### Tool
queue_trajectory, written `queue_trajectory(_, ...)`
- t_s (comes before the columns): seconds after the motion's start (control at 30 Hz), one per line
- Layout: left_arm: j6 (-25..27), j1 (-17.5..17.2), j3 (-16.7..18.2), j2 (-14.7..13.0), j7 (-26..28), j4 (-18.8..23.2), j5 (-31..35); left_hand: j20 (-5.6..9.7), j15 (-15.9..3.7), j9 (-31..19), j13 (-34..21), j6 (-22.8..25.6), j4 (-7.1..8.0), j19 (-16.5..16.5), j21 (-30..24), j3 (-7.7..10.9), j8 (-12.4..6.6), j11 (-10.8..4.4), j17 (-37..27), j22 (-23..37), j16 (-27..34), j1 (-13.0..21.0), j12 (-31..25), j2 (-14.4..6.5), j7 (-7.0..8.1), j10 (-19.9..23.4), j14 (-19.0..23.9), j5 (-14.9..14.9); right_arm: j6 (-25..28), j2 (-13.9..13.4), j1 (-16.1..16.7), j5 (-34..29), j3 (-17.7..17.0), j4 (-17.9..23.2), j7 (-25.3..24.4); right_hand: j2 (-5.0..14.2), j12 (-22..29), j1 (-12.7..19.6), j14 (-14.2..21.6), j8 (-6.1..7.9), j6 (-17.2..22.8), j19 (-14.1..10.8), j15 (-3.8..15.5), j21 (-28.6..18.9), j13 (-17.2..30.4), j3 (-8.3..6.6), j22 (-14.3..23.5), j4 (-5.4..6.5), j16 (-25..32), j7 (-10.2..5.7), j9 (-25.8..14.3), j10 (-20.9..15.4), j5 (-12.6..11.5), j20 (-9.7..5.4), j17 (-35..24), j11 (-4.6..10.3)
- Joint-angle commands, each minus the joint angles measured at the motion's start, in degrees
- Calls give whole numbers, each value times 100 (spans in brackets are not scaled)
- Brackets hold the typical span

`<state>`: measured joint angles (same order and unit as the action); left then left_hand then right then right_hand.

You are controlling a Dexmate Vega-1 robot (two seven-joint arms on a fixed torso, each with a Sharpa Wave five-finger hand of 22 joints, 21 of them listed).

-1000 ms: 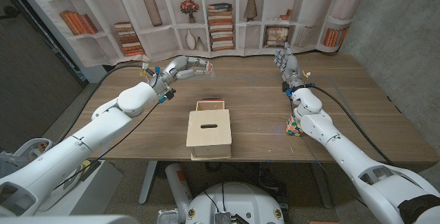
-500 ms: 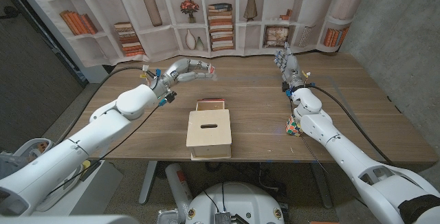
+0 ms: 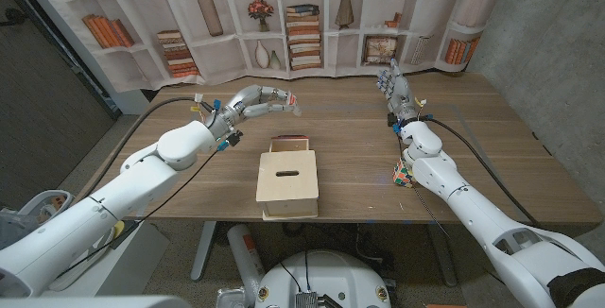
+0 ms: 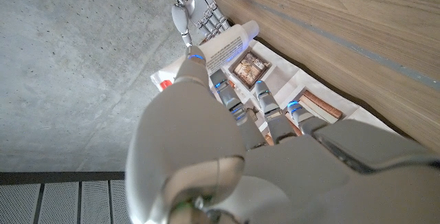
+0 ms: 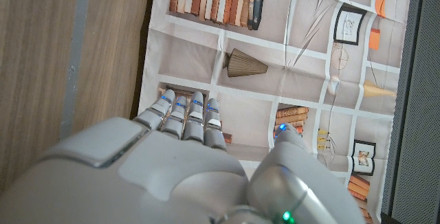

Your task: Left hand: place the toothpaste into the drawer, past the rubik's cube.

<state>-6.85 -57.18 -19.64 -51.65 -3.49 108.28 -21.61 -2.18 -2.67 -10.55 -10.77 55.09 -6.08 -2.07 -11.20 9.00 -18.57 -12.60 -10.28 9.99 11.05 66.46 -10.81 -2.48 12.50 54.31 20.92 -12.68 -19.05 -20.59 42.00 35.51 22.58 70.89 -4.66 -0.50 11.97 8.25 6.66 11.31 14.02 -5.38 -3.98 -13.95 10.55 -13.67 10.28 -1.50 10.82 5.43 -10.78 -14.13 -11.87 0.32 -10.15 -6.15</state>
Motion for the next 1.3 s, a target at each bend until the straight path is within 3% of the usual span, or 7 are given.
queue_trajectory(0.03, 365, -123, 10, -198, 110, 369, 122, -49, -608, -3, -18, 37, 10, 4, -4, -6, 15, 3, -8, 26, -1, -4, 1, -27, -4, 42, 37, 14, -8, 32, -72, 5, 17, -106, 53, 18, 24, 65, 51, -3, 48, -41, 14, 25, 5, -6, 8, -25, -17, 13, -13, -41, 14, -19, -17, -14)
queue_trajectory(0.27, 753, -258, 116, -443, 325, 821, 335, -87, -572, 4, -18, 14, 8, -18, 0, -3, 52, 3, -9, 27, -6, -1, 6, -28, -3, 31, 26, 23, -55, 73, -120, 24, 20, -246, 114, 18, 21, 62, 51, -6, 43, -42, 12, 37, 5, -2, 8, -27, -17, 7, -13, -37, 15, -19, -17, 2)
queue_trajectory(0.77, 1022, -351, 181, -640, 329, 1213, 460, -90, -538, 12, -18, 10, 9, -56, 4, -7, 104, 4, -9, 29, -9, -7, 13, -18, -8, 4, 17, 35, -120, 121, -140, 50, 18, -364, 168, 25, 21, 59, 52, -7, 40, -49, 8, 58, 5, 4, 9, -32, -17, 6, -13, -39, 17, -20, -18, -9)
queue_trajectory(1.3, 1147, -1054, 681, -922, 703, 1639, 461, -112, -503, 14, -18, -6, 17, -68, -2, -6, 165, 6, -12, 29, -10, -20, 17, -23, -9, -26, 2, 46, -66, 129, -175, 13, 60, -317, 153, 28, 19, 53, 52, -4, 50, -56, 11, 80, 6, 14, 10, -38, -17, 6, -13, -37, 18, -14, -18, -4)
